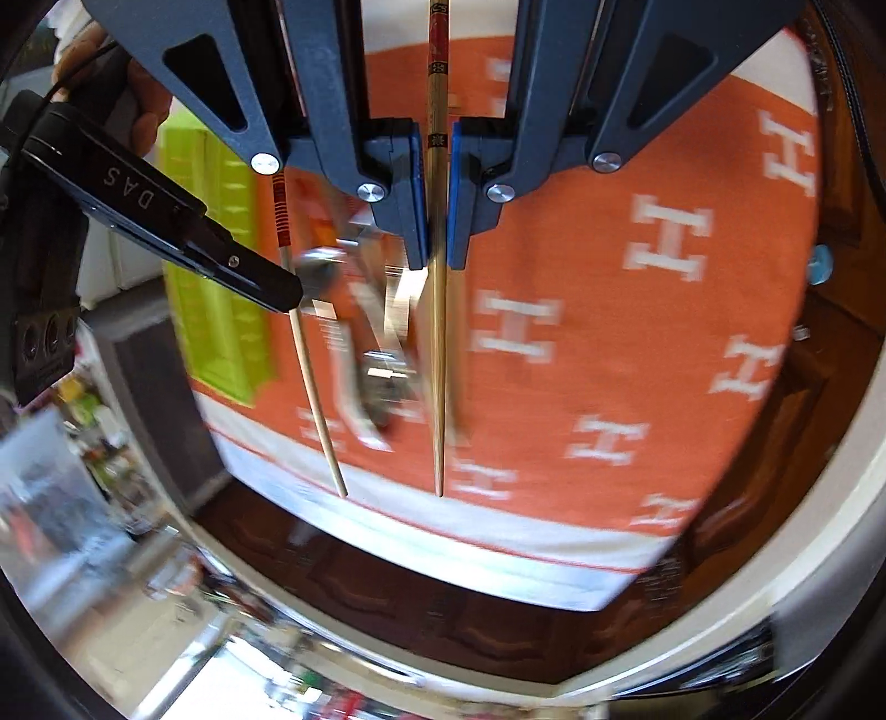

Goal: Organize utensils
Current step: 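Carry both held chopsticks over the green tray, then lower the chopsticks into the tray and open both tools, then move both open tools back over the utensil pile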

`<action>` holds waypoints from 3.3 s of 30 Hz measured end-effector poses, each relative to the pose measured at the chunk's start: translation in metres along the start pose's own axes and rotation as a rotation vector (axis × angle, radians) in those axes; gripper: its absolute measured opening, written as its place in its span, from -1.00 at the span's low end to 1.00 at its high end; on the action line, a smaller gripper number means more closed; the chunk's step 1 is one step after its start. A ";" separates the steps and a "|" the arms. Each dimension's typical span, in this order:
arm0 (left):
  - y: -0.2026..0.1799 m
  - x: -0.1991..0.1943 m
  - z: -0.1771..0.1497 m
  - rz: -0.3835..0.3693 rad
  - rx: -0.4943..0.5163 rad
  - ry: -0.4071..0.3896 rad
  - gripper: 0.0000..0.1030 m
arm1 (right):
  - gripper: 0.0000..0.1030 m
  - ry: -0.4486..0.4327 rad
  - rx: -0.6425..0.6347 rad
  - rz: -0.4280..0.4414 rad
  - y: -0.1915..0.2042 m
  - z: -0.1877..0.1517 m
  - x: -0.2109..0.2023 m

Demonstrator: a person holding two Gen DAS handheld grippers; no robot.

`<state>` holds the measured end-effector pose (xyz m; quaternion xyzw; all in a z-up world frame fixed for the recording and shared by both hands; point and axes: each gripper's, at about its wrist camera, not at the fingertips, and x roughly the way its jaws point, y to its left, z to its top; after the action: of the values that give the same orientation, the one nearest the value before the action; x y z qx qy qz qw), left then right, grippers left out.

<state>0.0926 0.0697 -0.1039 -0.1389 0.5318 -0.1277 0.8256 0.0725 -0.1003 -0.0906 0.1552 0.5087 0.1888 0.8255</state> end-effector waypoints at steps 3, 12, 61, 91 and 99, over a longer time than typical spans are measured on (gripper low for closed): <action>-0.047 0.004 0.000 -0.061 0.062 0.026 -0.91 | -0.90 -0.037 0.054 -0.031 -0.034 -0.006 -0.036; -0.171 0.057 -0.006 -0.149 0.196 0.136 -0.91 | -0.89 -0.125 0.162 -0.182 -0.130 -0.029 -0.102; -0.066 0.000 -0.026 0.304 0.152 -0.106 -0.15 | -0.87 -0.023 -0.143 -0.182 -0.031 -0.039 -0.058; 0.069 0.020 -0.021 0.364 -0.044 -0.059 -0.13 | -0.87 0.117 -0.230 -0.111 0.026 0.007 0.089; 0.068 0.028 -0.017 0.338 -0.025 -0.047 -0.13 | -0.87 0.143 -0.206 -0.113 0.020 0.010 0.109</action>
<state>0.0923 0.1208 -0.1590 -0.0610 0.5296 0.0229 0.8457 0.1232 -0.0328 -0.1622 0.0267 0.5522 0.2038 0.8080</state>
